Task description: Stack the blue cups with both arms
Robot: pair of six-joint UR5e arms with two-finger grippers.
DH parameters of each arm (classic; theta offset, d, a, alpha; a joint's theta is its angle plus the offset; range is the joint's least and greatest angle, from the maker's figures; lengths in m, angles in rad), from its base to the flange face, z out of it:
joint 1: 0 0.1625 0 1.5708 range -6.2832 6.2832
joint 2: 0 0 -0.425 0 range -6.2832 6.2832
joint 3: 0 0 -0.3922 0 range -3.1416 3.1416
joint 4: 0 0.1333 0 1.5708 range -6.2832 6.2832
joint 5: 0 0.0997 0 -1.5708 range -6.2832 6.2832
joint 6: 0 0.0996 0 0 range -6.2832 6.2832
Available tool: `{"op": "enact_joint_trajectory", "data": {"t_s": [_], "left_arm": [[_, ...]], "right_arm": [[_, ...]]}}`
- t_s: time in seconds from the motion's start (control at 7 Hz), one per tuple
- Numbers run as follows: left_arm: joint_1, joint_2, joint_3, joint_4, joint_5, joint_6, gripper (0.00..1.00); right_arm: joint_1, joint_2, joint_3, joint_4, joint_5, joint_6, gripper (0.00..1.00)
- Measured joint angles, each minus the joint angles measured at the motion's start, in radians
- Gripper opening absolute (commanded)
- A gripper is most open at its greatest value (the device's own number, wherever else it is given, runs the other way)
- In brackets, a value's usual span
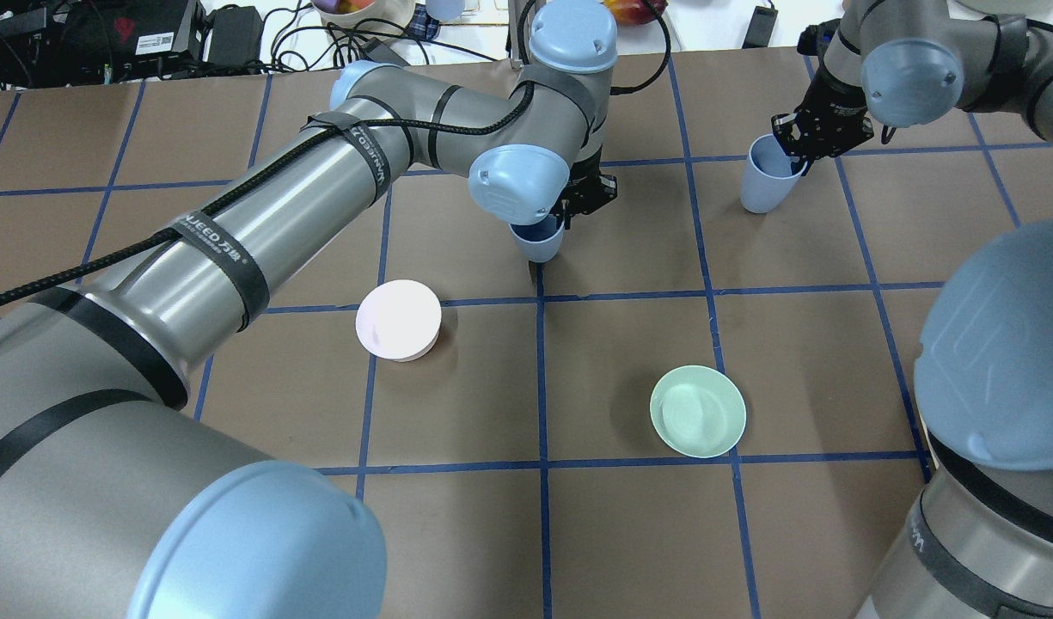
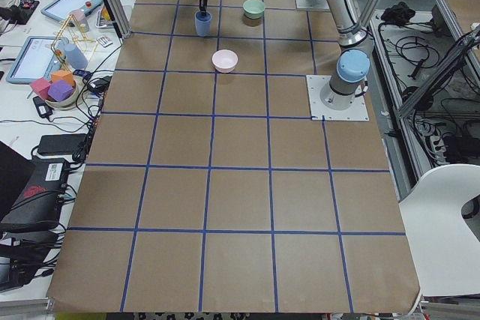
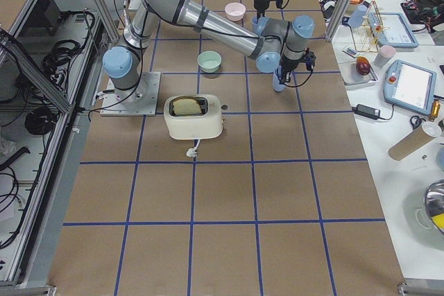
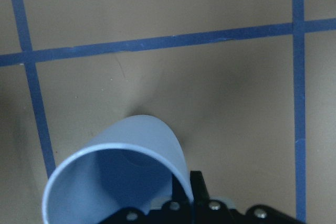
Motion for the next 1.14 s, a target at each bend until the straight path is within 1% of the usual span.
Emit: {"op": "enact_joint_trajectory", "data": {"t_s": [0.29,0.43,0.57,0.86,1.0,1.14], "left_arm": [[0.003,0.002,-0.017,-0.003,-0.002,-0.02,1.0],[0.015,0.03,-0.009,-0.036,-0.007,-0.024,1.0],[0.036,0.087,0.001,-0.122,-0.012,-0.008,1.0],[0.084,0.259,-0.005,-0.364,-0.024,0.049,0.99],[0.114,0.352,-0.034,-0.443,-0.037,0.054,0.99],[0.147,0.449,-0.096,-0.471,-0.05,0.051,1.0]], "right_arm": [[0.006,-0.051,-0.042,0.129,0.011,0.013,0.0],[0.015,-0.087,-0.052,0.2,0.029,0.026,0.0],[0.033,-0.122,-0.056,0.258,0.05,0.048,0.0],[0.123,-0.172,-0.058,0.314,0.063,0.164,0.0],[0.185,-0.184,-0.058,0.321,0.065,0.244,0.0],[0.254,-0.188,-0.059,0.319,0.067,0.335,0.0]]}}
